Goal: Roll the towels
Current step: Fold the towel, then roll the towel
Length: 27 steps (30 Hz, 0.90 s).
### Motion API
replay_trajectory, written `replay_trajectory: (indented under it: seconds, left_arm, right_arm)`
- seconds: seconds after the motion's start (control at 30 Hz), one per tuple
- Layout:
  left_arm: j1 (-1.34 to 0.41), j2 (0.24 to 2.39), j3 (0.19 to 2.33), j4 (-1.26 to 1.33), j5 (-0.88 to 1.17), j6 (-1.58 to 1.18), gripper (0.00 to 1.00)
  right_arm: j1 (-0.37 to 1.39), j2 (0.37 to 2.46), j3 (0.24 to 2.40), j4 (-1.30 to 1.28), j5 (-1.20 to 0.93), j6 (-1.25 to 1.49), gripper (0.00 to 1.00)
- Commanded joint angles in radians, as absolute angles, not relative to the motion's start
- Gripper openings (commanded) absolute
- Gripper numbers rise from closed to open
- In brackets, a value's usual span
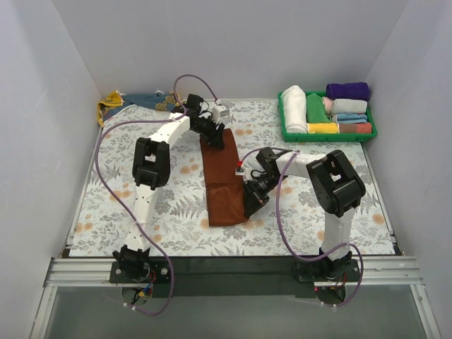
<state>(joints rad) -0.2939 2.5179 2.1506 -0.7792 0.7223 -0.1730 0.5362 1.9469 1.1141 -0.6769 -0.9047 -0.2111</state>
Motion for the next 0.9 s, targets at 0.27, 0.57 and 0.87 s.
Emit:
replay_trajectory:
  seconds: [0.27,0.57,0.87]
  left_arm:
    - [-0.262,2.211,1.993,-0.583,0.756,-0.218,0.80]
    - [-0.299,1.472,1.219,-0.448,0.652,0.071,0.75]
    - [-0.760,1.187,0.749,-0.390,0.355,0.345,0.60]
  right_arm:
    - [0.466,1.651,1.092,-0.663,-0.902,-0.230,0.29]
    - [0.512,1.845,1.365,-0.572,-0.928,-0.131,0.26]
    - [0.554,2.092,1.359,-0.425,-0.907,-0.026,0.22]
